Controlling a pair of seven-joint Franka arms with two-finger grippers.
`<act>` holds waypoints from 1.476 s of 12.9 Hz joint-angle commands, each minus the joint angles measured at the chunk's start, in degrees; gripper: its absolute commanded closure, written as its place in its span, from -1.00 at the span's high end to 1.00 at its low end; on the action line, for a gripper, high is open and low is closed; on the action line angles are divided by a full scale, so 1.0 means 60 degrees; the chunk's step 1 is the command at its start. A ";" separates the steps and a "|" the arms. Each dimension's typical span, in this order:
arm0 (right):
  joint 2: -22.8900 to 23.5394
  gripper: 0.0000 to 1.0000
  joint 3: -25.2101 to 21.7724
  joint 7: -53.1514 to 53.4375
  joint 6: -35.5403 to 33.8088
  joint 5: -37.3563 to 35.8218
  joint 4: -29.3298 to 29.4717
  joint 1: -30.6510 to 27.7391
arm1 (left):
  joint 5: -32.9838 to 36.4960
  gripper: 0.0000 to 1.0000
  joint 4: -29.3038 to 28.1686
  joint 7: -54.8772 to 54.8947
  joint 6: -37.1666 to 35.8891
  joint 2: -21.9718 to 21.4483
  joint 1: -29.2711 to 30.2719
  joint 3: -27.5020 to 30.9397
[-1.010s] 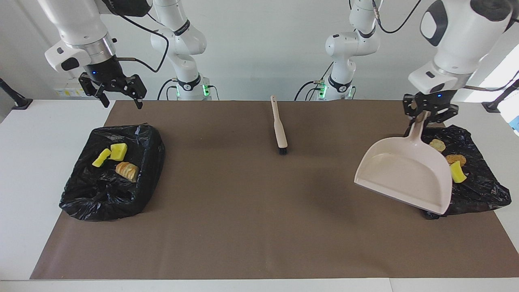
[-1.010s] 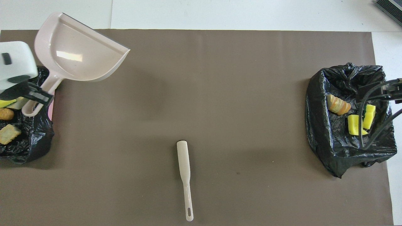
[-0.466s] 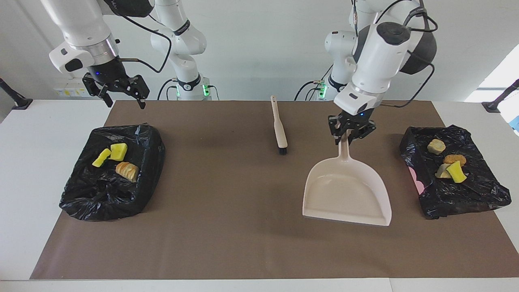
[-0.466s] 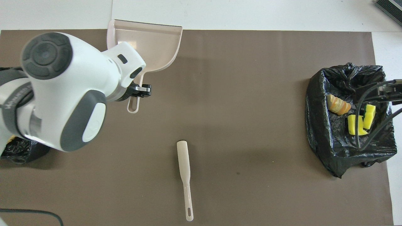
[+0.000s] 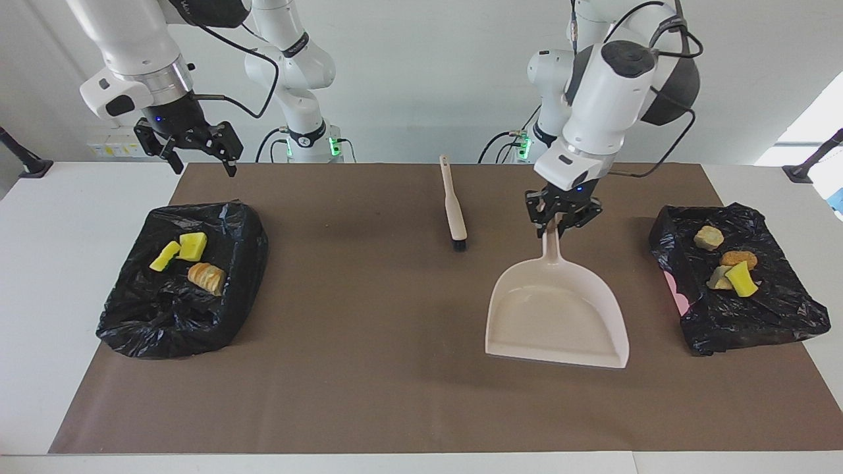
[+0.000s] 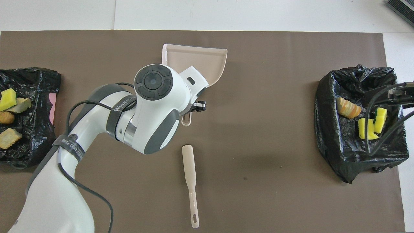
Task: Sweep and dump trash in bin
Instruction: 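Bring the empty dustpan back and set it down with the left gripper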
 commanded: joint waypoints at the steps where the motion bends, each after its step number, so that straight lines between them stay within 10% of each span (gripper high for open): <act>1: -0.0205 1.00 0.0096 0.0290 0.0137 0.0162 -0.0270 -0.0010 | -0.0325 -1.00 -0.0223 -0.0005 0.0256 0.0015 -0.0364 0.0182; 10: -0.0220 1.00 0.0082 0.0773 0.0108 0.0104 -0.0255 -0.0069 | -0.0369 -1.00 -0.0619 -0.0647 0.1003 0.0702 -0.0745 0.0196; 11: -0.0220 1.00 0.0082 0.0773 0.0108 0.0104 -0.0255 -0.0069 | -0.0369 -0.86 -0.0532 -0.0693 0.0917 0.0718 -0.0746 0.0211; 13: -0.0205 1.00 0.0082 0.0773 0.0108 0.0104 -0.0255 -0.0069 | -0.0369 0.99 -0.0531 -0.0693 0.0697 0.0631 -0.0659 0.0211; 19: -0.0205 1.00 0.0082 0.0773 0.0108 0.0104 -0.0255 -0.0069 | -0.0354 1.00 -0.0531 -0.1147 -0.0738 -0.0511 0.0568 0.0328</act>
